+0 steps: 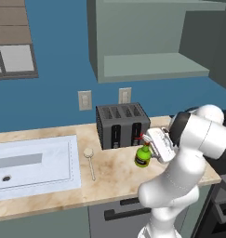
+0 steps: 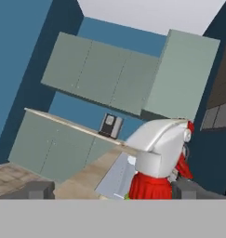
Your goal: Grab the spray bottle from the cabinet, then place it next to the cutting board for sanitizing. Then grab the dish brush from the countertop next to the sink and place it next to the cutting board.
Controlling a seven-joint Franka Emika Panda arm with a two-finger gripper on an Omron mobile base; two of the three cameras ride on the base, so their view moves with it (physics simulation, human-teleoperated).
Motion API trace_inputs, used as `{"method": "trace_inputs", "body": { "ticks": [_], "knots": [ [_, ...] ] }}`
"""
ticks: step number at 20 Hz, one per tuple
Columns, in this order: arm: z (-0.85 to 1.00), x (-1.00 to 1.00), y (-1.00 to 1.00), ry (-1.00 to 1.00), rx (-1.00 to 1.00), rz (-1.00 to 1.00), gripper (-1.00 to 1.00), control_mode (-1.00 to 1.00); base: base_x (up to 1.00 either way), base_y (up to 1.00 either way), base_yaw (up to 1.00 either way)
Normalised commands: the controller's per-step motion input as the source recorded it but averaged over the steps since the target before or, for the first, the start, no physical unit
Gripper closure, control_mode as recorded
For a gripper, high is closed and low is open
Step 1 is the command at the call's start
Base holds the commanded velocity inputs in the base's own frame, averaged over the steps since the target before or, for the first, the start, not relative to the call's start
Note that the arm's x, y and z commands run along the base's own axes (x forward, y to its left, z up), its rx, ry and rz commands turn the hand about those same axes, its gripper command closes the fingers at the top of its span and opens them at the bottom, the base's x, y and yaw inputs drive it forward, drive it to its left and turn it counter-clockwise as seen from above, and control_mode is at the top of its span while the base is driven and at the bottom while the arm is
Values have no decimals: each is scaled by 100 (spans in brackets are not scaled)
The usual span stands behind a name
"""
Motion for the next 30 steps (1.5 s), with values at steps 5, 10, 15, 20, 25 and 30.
{"method": "trace_inputs", "body": {
  "ticks": [5,10,15,20,25,30],
  "knots": [
    [10,1,-9,-4,0,-9,-100,-100,0,0,0],
    [14,1,-12,-4,0,-8,-100,-100,0,0,0],
    [11,1,-20,-3,2,-10,-100,-100,0,0,0],
    [12,4,0,-2,0,-19,-100,-100,0,0,0],
    [31,-34,2,-15,0,-21,-100,-100,0,0,0],
    [68,-68,0,-15,0,-18,-100,-100,0,0,0]
  ]
}}
